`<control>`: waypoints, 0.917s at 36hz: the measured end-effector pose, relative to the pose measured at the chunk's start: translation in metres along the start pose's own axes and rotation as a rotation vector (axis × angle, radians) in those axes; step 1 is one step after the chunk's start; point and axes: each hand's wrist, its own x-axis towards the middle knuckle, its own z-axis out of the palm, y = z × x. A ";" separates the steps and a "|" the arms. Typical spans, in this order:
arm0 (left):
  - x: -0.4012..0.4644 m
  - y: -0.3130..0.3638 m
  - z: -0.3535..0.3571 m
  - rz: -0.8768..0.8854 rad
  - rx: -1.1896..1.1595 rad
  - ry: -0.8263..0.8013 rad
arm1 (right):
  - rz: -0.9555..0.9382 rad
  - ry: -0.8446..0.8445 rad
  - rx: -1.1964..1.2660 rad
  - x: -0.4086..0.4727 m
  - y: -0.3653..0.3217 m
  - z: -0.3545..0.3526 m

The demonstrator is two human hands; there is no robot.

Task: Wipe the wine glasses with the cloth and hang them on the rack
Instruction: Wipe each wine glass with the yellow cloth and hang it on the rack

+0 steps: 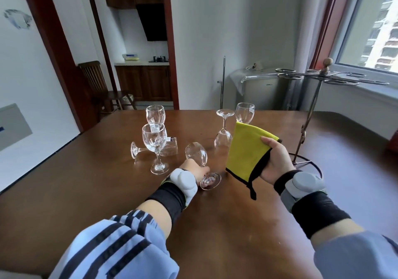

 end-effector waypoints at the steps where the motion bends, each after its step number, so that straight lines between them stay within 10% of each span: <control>1: 0.001 -0.001 0.001 0.004 0.014 0.002 | 0.002 0.003 0.002 0.000 0.001 -0.001; 22: -0.027 0.010 -0.051 0.561 -0.467 -0.343 | -0.113 -0.253 0.218 -0.019 0.013 0.067; 33: -0.043 0.012 -0.069 0.397 -0.815 -0.732 | -0.157 -0.295 0.419 -0.001 0.027 0.079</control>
